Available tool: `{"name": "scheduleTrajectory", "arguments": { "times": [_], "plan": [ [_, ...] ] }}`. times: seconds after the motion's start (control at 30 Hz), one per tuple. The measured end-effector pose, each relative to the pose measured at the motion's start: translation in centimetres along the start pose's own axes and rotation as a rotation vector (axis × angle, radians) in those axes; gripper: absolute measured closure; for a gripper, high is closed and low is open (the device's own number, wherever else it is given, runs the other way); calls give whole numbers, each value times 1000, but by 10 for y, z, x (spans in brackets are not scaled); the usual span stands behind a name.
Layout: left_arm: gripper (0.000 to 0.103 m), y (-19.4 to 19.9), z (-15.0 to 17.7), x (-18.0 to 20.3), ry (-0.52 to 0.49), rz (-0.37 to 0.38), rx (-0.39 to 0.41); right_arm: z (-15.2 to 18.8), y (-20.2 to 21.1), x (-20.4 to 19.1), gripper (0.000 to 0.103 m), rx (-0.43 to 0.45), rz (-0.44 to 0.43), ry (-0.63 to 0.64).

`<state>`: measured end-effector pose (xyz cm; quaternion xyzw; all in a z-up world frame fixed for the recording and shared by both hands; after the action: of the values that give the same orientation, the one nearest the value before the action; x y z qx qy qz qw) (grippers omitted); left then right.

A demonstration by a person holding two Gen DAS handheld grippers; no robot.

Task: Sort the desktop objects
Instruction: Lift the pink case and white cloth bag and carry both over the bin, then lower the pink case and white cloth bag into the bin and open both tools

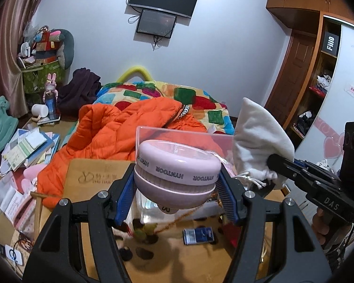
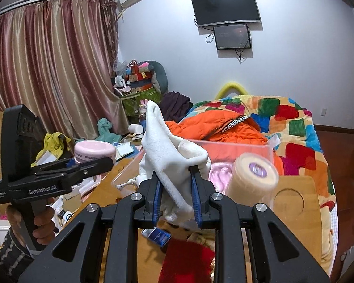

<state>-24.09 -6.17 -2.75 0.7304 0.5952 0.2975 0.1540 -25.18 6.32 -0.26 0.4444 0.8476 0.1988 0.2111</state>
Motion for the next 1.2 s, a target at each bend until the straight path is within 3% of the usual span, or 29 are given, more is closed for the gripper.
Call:
{"name": "scheduleTrajectory", "arguments": {
  "times": [0.4,0.93,1.03,1.1,1.2],
  "plan": [
    [39,-50,11,-5,4,2,-87,10,-45,22,83,-80,11,-38],
    [39,-86,10,-1,-37,-53,-134,14,-68,13,81,-85,133,124],
    [37,-84,8,1,-43,-48,-127,13,-63,12,73,-70,171,166],
    [37,-80,6,3,-49,-46,-120,12,-57,12,60,-54,189,172],
    [36,-76,6,5,-49,-43,-112,7,-45,13,59,-18,198,168]
  ]
}}
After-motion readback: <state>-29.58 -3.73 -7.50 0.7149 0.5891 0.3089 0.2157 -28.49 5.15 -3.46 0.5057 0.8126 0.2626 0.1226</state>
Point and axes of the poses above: each gripper's, at about its wrist camera, not at the fingertips, and y roughly against the way its jaws point, x to its right, z to its underside, the point moved 10 cm from there along -y, roughly the way its jaws point, and after that the axes turned 4 degrees about -x, right-handed, at the moved point
